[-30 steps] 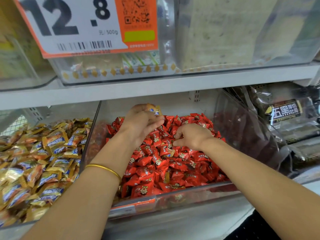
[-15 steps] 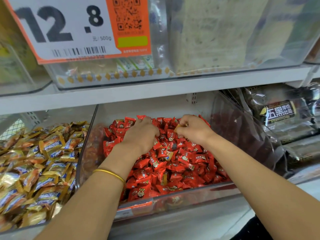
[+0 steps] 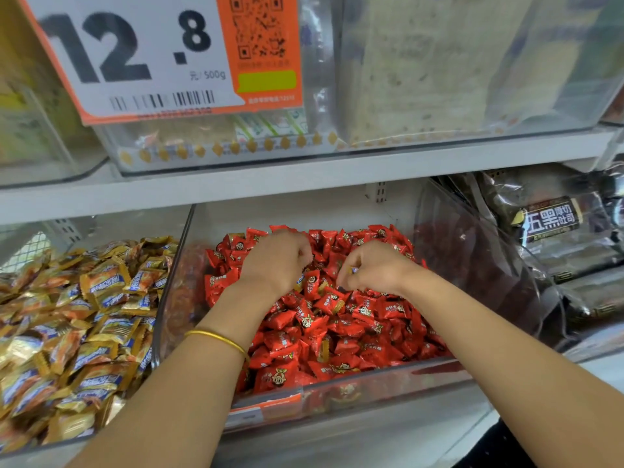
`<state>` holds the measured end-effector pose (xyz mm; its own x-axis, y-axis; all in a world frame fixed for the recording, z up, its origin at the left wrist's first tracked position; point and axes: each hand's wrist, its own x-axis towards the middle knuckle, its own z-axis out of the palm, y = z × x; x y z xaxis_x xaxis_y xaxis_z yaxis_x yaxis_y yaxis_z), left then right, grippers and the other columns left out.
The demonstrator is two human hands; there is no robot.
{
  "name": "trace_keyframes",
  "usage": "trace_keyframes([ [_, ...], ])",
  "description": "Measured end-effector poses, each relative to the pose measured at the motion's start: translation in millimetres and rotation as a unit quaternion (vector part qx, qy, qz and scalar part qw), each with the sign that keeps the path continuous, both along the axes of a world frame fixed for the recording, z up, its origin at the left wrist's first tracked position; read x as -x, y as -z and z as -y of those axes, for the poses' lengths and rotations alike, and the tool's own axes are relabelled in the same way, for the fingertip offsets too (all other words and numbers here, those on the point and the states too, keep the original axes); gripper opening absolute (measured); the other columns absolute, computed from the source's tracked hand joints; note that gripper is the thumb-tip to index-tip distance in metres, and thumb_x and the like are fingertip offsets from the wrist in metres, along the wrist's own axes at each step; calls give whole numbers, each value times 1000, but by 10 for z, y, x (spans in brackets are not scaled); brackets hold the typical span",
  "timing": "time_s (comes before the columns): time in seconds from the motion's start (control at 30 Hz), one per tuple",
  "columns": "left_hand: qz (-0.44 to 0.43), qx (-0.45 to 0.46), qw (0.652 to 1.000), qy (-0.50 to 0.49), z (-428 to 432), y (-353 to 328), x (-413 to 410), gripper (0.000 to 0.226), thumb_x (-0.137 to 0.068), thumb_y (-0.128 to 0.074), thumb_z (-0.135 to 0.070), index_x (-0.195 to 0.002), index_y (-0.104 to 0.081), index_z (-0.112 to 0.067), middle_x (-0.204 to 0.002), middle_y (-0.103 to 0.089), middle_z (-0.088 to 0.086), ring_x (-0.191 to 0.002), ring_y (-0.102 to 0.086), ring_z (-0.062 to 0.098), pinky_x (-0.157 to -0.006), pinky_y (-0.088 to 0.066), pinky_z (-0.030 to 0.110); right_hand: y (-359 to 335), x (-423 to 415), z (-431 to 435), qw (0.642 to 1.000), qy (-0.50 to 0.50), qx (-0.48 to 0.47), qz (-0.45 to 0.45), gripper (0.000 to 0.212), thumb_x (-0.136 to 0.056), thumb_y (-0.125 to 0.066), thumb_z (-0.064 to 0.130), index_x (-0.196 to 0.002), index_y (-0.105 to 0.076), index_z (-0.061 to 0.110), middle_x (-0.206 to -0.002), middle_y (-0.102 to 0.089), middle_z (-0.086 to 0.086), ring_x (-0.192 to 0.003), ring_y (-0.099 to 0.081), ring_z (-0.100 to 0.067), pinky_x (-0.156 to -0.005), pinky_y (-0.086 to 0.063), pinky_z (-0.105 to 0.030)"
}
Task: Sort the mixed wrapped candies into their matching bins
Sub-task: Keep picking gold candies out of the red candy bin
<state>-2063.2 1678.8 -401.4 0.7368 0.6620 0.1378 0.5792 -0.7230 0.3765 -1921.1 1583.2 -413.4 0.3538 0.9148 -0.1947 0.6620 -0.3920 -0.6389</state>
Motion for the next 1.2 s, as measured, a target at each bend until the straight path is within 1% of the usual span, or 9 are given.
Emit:
trace_keyframes([
  [0.17, -219, -59, 974, 2, 20, 74, -10, 41, -89, -60, -29, -130, -53, -27, -130, -45, 7, -123, -45, 28, -96, -44, 39, 124, 105, -93, 994, -27, 52, 97, 27, -81, -70, 40, -95, -72, 16, -103, -68, 2, -98, -60, -16, -89, -49, -34],
  [0.37, -258, -82, 963, -11, 28, 101, -60, 43, -90, -60, -22, -130, -50, -33, -131, -40, 8, -121, -45, 30, -91, -45, 40, 57, 181, -67, 991, -51, 43, 118, 8, -80, -71, 21, -85, -65, 23, -93, -62, 5, -85, -55, -14, -71, -43, -26],
  [0.6, -18, 49, 998, -21, -60, 63, 7, 20, -93, -53, -32, -96, -64, -15, -109, -56, 6, -94, -57, 19, -89, -47, 34, -132, 0, 32, 960, 159, -74, -218, 12, -77, -53, 7, -71, -46, 13, -57, -49, -3, -44, -30, -11, -40, -23, -19],
  [0.73, 225, 193, 949, -111, -42, -120, 23, 28, -99, -42, -26, -104, -60, -4, -72, -56, 0, -54, -47, 8, -49, -39, 21, -164, 29, 15, 933, 172, -99, -300, 21, -77, -53, -1, -92, -61, 12, -63, -59, -5, -39, -30, -7, -38, -22, -14],
  [0.83, 376, 363, 828, -203, -41, -259, 94, 24, -100, -38, -22, -99, -54, -4, -76, -55, 7, -58, -52, 14, -41, -45, 21, -180, 114, -60, 960, 112, -81, -242, 11, -84, -65, 14, -95, -67, 16, -62, -51, 2, -40, -34, -7, -35, -27, -17],
  [0.9, 431, 439, 755, -225, 8, -331, 144, 21, -100, -39, -18, -86, -49, -7, -81, -58, 13, -65, -61, 19, -52, -56, 24, -188, 191, -172, 976, 64, -92, -188, 14, -83, -71, 24, -95, -69, 18, -72, -58, 2, -44, -47, -5, -40, -36, -18],
  [0.97, 461, 469, 720, -223, 54, -357, 173, 16, -99, -43, -13, -87, -48, -4, -81, -61, 17, -70, -67, 22, -66, -59, 29, -159, 279, -328, 989, 8, -103, -109, 22, -83, -71, 25, -104, -69, 20, -101, -65, 1, -85, -64, -5, -71, -48, -21],
  [1.07, 470, 467, 716, -218, 58, -325, 179, 10, -96, -45, -2, -100, -52, 4, -79, -63, 17, -63, -69, 18, -68, -59, 29, -75, 419, -481, 995, -52, -47, 67, 41, -84, -67, 33, -123, -60, 24, -131, -56, 0, -120, -52, -19, -97, -42, -31],
  [1.2, 355, 372, 837, -187, 28, -237, 162, 21, -96, -39, 1, -107, -56, -2, -83, -56, 8, -64, -57, 16, -63, -53, 26, 11, 441, -467, 966, -55, -20, 253, 36, -87, -61, 41, -121, -57, 29, -118, -62, 3, -110, -57, -20, -73, -43, -28],
])
